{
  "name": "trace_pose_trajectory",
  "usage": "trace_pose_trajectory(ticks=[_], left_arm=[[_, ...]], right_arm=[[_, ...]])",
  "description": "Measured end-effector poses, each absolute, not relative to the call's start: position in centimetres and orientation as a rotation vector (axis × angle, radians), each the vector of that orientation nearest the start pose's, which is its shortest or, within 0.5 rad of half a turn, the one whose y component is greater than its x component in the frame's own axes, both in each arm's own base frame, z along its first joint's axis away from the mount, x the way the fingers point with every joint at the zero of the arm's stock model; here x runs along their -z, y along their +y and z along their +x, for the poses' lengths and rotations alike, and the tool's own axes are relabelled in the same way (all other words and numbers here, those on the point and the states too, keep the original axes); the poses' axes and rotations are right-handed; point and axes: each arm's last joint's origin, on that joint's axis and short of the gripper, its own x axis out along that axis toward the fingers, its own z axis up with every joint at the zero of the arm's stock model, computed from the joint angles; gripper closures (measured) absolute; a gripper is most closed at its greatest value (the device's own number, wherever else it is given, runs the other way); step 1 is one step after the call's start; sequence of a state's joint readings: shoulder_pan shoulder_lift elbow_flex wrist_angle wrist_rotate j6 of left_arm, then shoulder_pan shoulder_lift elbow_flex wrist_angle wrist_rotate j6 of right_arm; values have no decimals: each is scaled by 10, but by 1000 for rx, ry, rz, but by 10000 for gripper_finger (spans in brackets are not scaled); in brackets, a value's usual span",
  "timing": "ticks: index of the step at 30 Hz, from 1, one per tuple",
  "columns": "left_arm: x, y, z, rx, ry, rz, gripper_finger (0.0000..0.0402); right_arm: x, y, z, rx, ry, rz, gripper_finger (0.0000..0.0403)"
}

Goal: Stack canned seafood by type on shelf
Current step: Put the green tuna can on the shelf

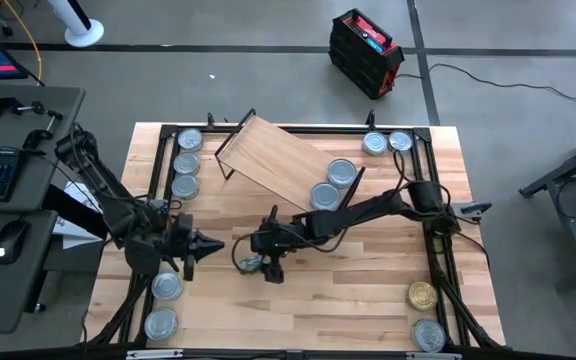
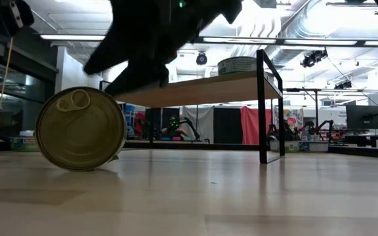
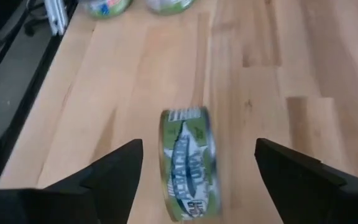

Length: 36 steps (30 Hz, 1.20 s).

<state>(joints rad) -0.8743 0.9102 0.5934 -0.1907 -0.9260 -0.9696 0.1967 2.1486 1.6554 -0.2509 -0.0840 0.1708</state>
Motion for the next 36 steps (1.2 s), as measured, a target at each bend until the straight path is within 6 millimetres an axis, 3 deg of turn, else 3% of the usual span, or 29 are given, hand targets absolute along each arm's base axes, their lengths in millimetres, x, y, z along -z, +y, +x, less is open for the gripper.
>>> trace_pose_trajectory(ticks=[10,14,21,26,29,33,36], left_arm=[[-242,-130,144,-235,276,-557,401],[-241,-130,145,-238,280,-558,401],[-241,-130,145,-246,271,-548,401],[-241,-129,145,-266,260,-519,401],[-241,-129,145,-263,264,-487,401],[-239,-128,144,-267,276,-463,401],[-237,-127,143,-273,290,-442,402]], right_arm=[[-174,102,472,-199,806,60,108],[-174,107,471,-201,804,11,153],[-174,115,469,-216,801,7,277],[-179,119,468,-197,799,92,284],[-205,122,465,-202,781,118,284],[-270,121,452,-216,684,103,284],[-316,107,434,-133,623,51,284]])
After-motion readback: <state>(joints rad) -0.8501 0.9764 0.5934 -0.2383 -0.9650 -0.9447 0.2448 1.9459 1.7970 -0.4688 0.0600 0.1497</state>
